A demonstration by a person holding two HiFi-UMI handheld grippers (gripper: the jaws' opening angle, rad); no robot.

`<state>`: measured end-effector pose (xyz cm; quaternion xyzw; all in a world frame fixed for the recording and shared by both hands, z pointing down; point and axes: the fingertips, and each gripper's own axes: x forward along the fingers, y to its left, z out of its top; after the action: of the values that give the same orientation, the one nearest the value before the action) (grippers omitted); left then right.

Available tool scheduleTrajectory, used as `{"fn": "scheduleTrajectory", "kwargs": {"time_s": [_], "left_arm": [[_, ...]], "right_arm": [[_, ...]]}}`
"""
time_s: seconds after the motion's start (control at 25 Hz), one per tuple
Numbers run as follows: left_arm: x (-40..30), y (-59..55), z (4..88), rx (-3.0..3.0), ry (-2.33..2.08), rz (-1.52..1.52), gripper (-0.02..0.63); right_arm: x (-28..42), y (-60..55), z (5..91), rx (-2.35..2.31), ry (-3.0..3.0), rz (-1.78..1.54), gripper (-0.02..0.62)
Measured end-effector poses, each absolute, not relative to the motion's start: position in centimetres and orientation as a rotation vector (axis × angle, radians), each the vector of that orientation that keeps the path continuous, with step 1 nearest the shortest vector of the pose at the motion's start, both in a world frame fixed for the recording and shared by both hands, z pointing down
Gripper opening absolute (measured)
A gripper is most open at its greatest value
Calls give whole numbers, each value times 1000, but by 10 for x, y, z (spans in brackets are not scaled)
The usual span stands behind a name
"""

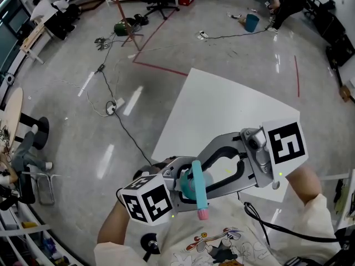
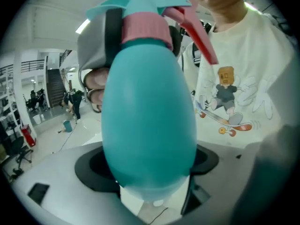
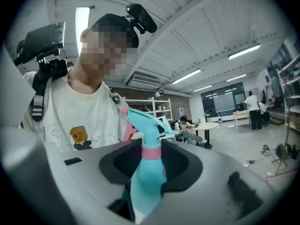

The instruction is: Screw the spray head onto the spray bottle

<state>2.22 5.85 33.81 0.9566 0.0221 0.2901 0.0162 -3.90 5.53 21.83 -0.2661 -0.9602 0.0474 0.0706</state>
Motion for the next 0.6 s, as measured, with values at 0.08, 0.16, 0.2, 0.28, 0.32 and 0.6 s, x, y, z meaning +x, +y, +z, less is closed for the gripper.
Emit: {"fn": "scheduleTrajectory", "kwargs": {"time_s": [0.08,0.16,0.2,0.28,0.32,0.6], "left_arm": [[18,45,342,2963,-54,916,428],[16,33,340,2948,-173,907,428],[16,28,340,2938,-232,901,428],[14,16,341,2908,-365,901,428],[11,9,344,2884,-443,905,428],[-8,-31,349,2708,-928,892,428]], "right_arm": [[-44,46,220,-697,-2912,133,133],[-47,38,219,-598,-2940,128,133],[-48,34,218,-550,-2955,126,133],[-50,26,219,-446,-2975,113,133],[-51,21,221,-383,-2981,104,133],[-55,-11,226,101,-3048,87,132]]}}
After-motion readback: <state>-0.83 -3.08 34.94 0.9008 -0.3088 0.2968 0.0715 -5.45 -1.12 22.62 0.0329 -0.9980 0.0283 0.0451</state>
